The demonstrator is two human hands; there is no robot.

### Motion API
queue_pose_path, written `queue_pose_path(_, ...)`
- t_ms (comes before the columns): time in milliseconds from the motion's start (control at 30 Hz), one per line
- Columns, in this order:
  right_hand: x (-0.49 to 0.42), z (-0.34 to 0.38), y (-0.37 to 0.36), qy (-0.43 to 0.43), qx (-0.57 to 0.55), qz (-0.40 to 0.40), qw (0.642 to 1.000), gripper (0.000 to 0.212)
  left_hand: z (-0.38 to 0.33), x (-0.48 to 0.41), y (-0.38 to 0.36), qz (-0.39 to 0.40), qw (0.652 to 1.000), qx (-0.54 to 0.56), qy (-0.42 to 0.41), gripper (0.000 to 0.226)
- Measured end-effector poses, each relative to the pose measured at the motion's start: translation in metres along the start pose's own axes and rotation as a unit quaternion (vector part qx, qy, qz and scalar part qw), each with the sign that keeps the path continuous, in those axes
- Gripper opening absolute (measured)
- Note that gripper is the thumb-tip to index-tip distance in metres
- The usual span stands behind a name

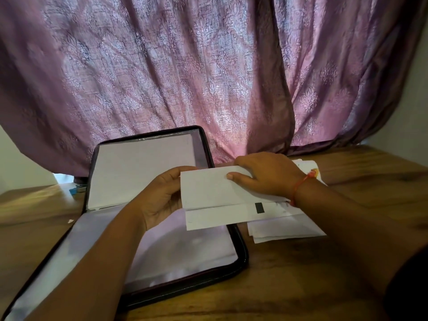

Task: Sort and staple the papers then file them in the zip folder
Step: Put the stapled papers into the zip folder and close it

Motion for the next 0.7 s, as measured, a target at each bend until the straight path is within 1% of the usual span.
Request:
queue_pose_path(100, 0.000, -0.012, -0.008, -0.021, -0.009, 0.023, 0.999, 0.058, 0.002, 0.001, 0.014, -0.021, 0.999, -0.042, 0.022, 0.023)
queue_pose_path(167, 0.001, -0.021, -0.014, -0.040, -0.008, 0.038, 0.998, 0.058, 0.005, 0.001, 0.022, -0.037, 0.992, -0.105, 0.051, 0.022)
queue_pose_path(200, 0.001, -0.025, -0.016, -0.048, -0.006, 0.044, 0.998, 0.057, 0.007, 0.001, 0.026, -0.040, 0.983, -0.165, 0.070, 0.020)
queue_pose_path(267, 0.001, -0.033, -0.020, -0.064, -0.005, 0.056, 0.996, 0.057, 0.012, -0.002, 0.030, -0.024, 0.943, -0.312, 0.110, 0.014)
queue_pose_path(300, 0.001, -0.036, -0.022, -0.070, -0.005, 0.060, 0.996, 0.058, 0.016, -0.002, 0.029, -0.005, 0.922, -0.365, 0.128, 0.012)
queue_pose_path(333, 0.001, -0.040, -0.023, -0.076, -0.005, 0.063, 0.995, 0.060, 0.019, -0.003, 0.026, 0.014, 0.907, -0.396, 0.141, 0.016)
queue_pose_path(433, 0.001, -0.047, -0.027, -0.090, -0.003, 0.074, 0.993, 0.067, 0.024, -0.003, 0.013, 0.044, 0.886, -0.436, 0.152, 0.035)
queue_pose_path(533, 0.001, -0.051, -0.032, -0.098, -0.002, 0.089, 0.991, 0.069, 0.028, -0.005, 0.004, 0.066, 0.857, -0.487, 0.157, 0.039)
queue_pose_path(600, 0.002, -0.054, -0.033, -0.108, -0.007, 0.097, 0.989, 0.068, 0.030, -0.006, 0.006, 0.066, 0.852, -0.494, 0.161, 0.040)
queue_pose_path(700, 0.004, -0.059, -0.033, -0.128, -0.019, 0.105, 0.986, 0.066, 0.030, -0.007, 0.008, 0.067, 0.854, -0.490, 0.160, 0.036)
Point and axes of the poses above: each hand's wrist, its own x-axis away from the middle knuckle, its own y-axis out of the back of the hand, z = x × y, the point moved 9 cm from there along -x, towards the middle knuckle, and after that the axes turned 11 degrees about z, right-handed, at the moved point
